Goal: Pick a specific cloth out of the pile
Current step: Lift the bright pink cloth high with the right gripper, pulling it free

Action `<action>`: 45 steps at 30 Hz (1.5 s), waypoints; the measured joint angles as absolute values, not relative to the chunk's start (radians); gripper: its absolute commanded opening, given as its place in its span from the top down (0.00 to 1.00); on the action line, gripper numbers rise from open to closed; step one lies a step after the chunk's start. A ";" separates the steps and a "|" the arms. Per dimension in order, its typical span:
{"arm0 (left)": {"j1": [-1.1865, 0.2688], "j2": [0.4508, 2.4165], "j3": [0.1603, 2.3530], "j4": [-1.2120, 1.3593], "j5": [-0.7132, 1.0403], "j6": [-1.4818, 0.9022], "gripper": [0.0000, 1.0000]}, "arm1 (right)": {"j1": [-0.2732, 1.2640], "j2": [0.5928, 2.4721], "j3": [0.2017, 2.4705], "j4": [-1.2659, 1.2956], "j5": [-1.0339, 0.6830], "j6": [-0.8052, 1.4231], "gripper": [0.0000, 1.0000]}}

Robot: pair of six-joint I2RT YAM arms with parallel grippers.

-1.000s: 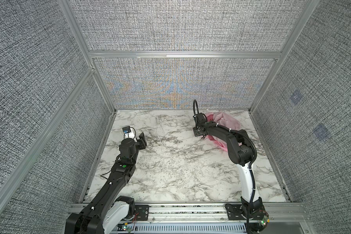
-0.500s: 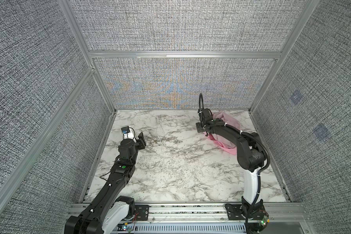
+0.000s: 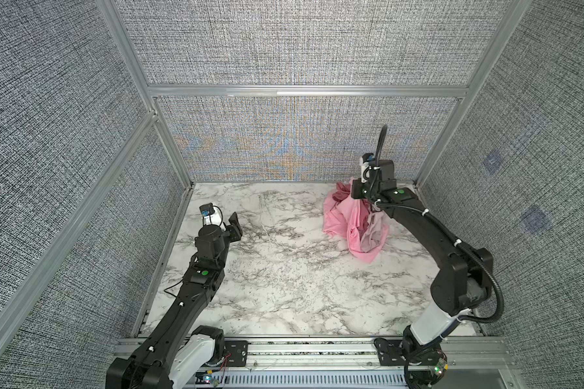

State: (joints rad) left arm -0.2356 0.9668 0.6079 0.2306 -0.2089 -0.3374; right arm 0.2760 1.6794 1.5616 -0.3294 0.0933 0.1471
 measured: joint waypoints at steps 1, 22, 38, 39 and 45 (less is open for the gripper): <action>-0.236 0.974 0.616 0.230 -0.208 -0.337 0.36 | 0.266 1.665 1.564 -0.332 0.086 0.152 1.00; -0.236 0.966 0.746 0.163 -0.199 -0.329 0.36 | 0.215 1.590 1.928 -0.421 -0.296 0.215 1.00; -0.236 0.914 0.836 0.035 -0.223 -0.336 0.36 | 0.234 1.716 2.315 -0.324 -0.763 0.467 1.00; -0.236 0.911 0.846 0.025 -0.223 -0.340 0.36 | 0.241 1.735 2.340 -0.312 -0.790 0.488 1.00; -0.236 0.881 0.933 -0.048 -0.226 -0.342 0.36 | 0.302 1.876 2.523 -0.236 -0.893 0.611 1.00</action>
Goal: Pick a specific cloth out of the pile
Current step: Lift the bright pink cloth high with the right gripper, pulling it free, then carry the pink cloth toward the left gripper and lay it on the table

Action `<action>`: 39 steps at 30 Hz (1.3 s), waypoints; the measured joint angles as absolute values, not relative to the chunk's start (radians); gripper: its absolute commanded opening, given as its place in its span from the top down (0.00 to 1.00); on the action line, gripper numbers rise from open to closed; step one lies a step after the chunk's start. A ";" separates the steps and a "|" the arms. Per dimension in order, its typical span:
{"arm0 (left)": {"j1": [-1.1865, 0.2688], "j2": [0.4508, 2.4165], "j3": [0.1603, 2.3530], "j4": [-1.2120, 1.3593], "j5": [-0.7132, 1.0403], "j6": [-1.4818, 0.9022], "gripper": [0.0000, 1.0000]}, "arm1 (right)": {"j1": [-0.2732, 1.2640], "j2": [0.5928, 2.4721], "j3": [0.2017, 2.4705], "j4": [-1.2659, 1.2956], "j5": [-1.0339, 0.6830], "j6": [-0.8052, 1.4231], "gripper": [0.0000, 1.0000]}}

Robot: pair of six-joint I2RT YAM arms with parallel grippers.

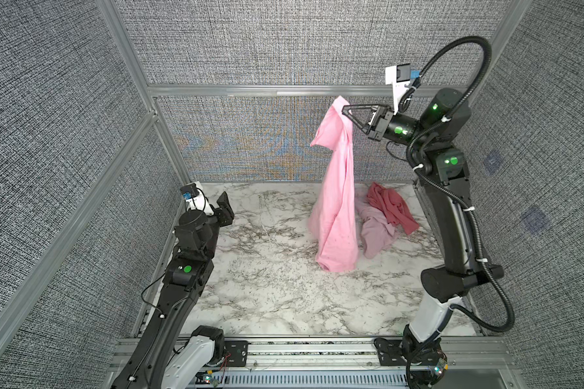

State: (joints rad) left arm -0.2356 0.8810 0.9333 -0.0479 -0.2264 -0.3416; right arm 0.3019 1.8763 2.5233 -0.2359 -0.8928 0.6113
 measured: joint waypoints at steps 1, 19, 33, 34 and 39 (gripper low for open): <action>-0.236 0.875 0.947 -0.061 -0.227 -0.342 0.36 | 0.315 1.903 2.549 -0.208 -0.907 0.641 1.00; -0.236 0.685 1.028 -0.281 -0.273 -0.349 0.37 | 0.598 2.264 2.624 0.065 -0.916 0.850 1.00; -0.236 0.640 1.011 -0.345 -0.307 -0.340 0.37 | 0.804 2.610 2.623 0.074 -0.753 0.770 1.00; -0.236 0.644 1.007 -0.345 -0.307 -0.340 0.37 | 0.820 2.627 2.623 0.067 -0.737 0.753 1.00; -0.236 0.658 0.980 -0.338 -0.303 -0.340 0.37 | 0.890 2.697 2.608 0.052 -0.667 0.698 0.79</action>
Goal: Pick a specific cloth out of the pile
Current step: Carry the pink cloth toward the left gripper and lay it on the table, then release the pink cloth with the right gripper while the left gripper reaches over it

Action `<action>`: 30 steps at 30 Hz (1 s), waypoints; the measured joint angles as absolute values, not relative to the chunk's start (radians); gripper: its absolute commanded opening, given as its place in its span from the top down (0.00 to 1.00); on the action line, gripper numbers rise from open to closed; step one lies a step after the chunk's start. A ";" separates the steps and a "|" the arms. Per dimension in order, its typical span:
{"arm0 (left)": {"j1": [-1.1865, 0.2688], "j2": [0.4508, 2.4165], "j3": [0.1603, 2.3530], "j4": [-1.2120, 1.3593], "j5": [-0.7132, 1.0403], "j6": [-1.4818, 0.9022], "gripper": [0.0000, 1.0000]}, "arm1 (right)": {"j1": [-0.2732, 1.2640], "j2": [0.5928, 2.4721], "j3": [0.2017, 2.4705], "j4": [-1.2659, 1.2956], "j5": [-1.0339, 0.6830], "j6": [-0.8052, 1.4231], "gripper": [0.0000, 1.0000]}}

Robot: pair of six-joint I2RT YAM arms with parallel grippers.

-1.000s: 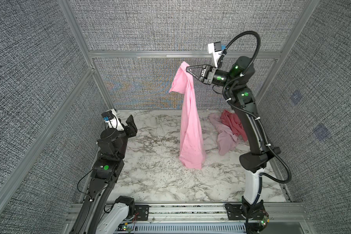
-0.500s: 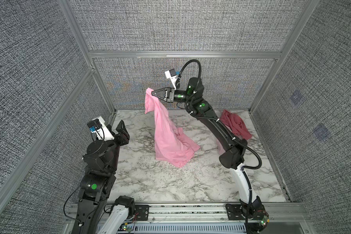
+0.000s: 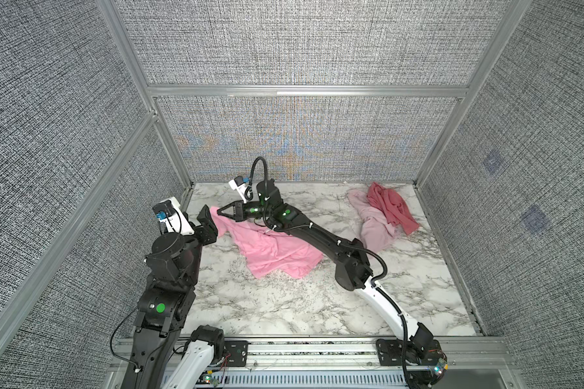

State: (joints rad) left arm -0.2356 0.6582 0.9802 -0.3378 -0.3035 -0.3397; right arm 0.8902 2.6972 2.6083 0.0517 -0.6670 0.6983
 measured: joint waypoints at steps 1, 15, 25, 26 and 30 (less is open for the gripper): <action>-0.236 0.661 0.976 -0.334 -0.303 -0.340 0.37 | 0.900 2.707 2.601 0.046 -0.658 0.691 0.73; -0.235 0.788 0.904 -0.219 -0.171 -0.333 0.40 | 0.901 2.337 1.945 0.093 -0.444 0.485 0.43; -0.366 1.126 0.923 -0.094 -0.034 -0.333 0.44 | 0.727 1.744 1.229 0.188 -0.152 0.419 0.43; -0.400 1.181 0.942 -0.076 -0.031 -0.333 0.44 | 0.703 1.676 1.167 0.177 -0.126 0.416 0.43; -0.529 1.388 1.015 -0.025 -0.041 -0.333 0.47 | 0.603 1.442 1.010 0.098 -0.034 0.405 0.43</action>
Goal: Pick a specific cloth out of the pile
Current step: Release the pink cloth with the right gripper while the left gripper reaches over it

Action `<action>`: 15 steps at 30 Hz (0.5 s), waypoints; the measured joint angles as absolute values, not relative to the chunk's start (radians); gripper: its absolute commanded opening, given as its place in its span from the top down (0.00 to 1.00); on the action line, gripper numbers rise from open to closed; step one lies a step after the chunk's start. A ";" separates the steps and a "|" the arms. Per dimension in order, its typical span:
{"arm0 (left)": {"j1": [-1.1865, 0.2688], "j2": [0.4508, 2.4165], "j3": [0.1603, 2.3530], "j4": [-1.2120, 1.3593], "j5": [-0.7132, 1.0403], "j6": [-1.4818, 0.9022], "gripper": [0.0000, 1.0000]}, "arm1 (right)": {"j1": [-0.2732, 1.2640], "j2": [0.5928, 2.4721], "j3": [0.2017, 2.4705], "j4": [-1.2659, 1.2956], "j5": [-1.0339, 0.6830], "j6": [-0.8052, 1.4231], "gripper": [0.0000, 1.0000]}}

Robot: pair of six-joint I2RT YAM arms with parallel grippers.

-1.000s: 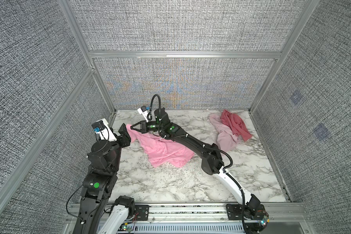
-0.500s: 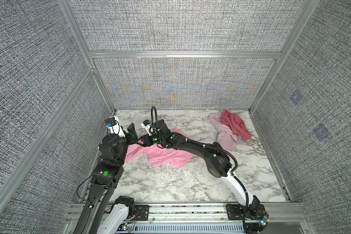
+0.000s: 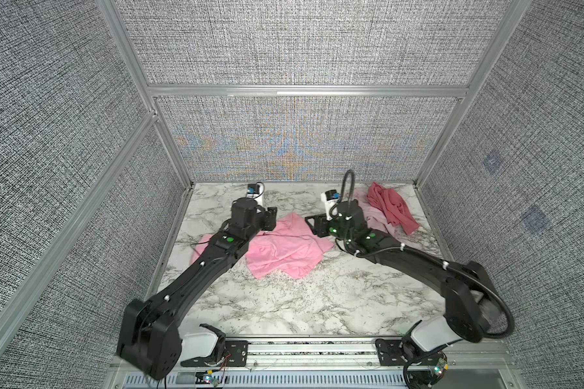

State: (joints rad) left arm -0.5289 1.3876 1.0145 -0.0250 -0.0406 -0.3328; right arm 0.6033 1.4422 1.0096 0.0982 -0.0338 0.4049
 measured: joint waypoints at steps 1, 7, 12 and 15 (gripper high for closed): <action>-0.554 1.437 1.036 -0.017 -0.046 -0.333 0.48 | 0.587 1.405 0.993 0.075 -0.018 0.400 0.43; -0.679 1.722 1.195 0.009 -0.050 -0.332 0.47 | 0.469 1.173 0.854 -0.091 0.086 0.369 0.43; -0.742 1.902 1.354 -0.012 -0.021 -0.332 0.46 | 0.379 1.042 0.762 -0.176 0.109 0.374 0.43; -0.771 1.994 1.426 -0.041 -0.018 -0.325 0.46 | 0.343 1.000 0.725 -0.189 0.096 0.379 0.43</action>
